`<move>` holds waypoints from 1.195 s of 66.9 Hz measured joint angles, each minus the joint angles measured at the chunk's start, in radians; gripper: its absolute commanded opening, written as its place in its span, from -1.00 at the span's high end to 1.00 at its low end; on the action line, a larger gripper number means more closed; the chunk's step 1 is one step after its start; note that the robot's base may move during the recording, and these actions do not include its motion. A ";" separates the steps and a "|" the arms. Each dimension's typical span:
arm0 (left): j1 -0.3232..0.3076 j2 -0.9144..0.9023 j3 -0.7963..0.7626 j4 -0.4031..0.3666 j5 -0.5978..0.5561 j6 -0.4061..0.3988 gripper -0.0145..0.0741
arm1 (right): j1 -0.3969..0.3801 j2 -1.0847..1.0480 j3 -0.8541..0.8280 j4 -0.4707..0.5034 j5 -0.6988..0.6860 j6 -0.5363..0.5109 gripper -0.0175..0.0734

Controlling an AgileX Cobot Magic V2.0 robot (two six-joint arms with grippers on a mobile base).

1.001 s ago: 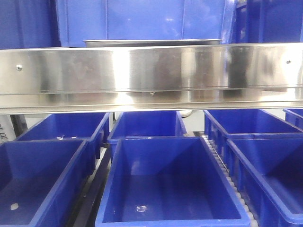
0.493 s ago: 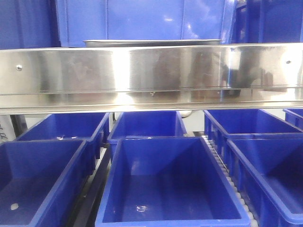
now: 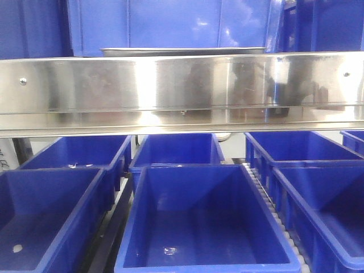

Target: Stack silver trays without gaps

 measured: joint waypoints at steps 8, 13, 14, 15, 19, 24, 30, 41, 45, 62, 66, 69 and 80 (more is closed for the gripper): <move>0.000 -0.003 0.000 0.000 0.002 0.000 0.62 | 0.000 0.000 0.000 0.000 0.000 0.000 0.66; 0.004 -0.013 0.000 0.000 0.020 0.018 0.62 | 0.000 0.000 0.000 0.000 0.000 0.000 0.66; 0.009 -0.019 0.000 -0.007 0.027 0.026 0.62 | 0.000 0.000 0.000 0.000 0.000 0.000 0.66; 0.013 -0.024 0.002 -0.013 0.041 0.036 0.62 | 0.000 0.000 0.000 0.000 0.000 0.002 0.66; 0.038 -0.051 0.008 -0.059 0.084 0.109 0.62 | 0.000 0.000 0.000 0.000 0.000 0.002 0.66; 0.091 -0.111 0.040 -0.140 0.142 0.318 0.62 | 0.000 0.000 0.000 0.000 0.000 0.002 0.66; 0.164 -0.140 0.083 -0.245 0.159 0.520 0.62 | -0.001 -0.002 0.000 0.000 0.002 0.002 0.66; 0.317 -0.142 0.185 -0.462 0.124 0.754 0.62 | -0.001 -0.004 0.000 0.000 -0.005 0.002 0.66; 0.363 -0.143 0.235 -0.492 0.064 0.779 0.62 | -0.001 -0.004 0.000 0.000 -0.005 0.002 0.66; 0.526 -0.143 0.342 -0.457 -0.087 0.693 0.62 | -0.001 -0.004 0.000 0.000 -0.005 0.002 0.66; 0.555 -0.143 0.345 -0.430 -0.077 0.656 0.62 | -0.001 -0.004 0.000 0.000 -0.006 0.002 0.66; 0.569 -0.143 0.346 -0.421 -0.077 0.644 0.62 | -0.001 -0.004 0.000 0.000 -0.006 0.002 0.66; 0.615 -0.143 0.346 -0.422 -0.077 0.626 0.62 | -0.001 -0.004 0.000 0.000 -0.006 0.002 0.66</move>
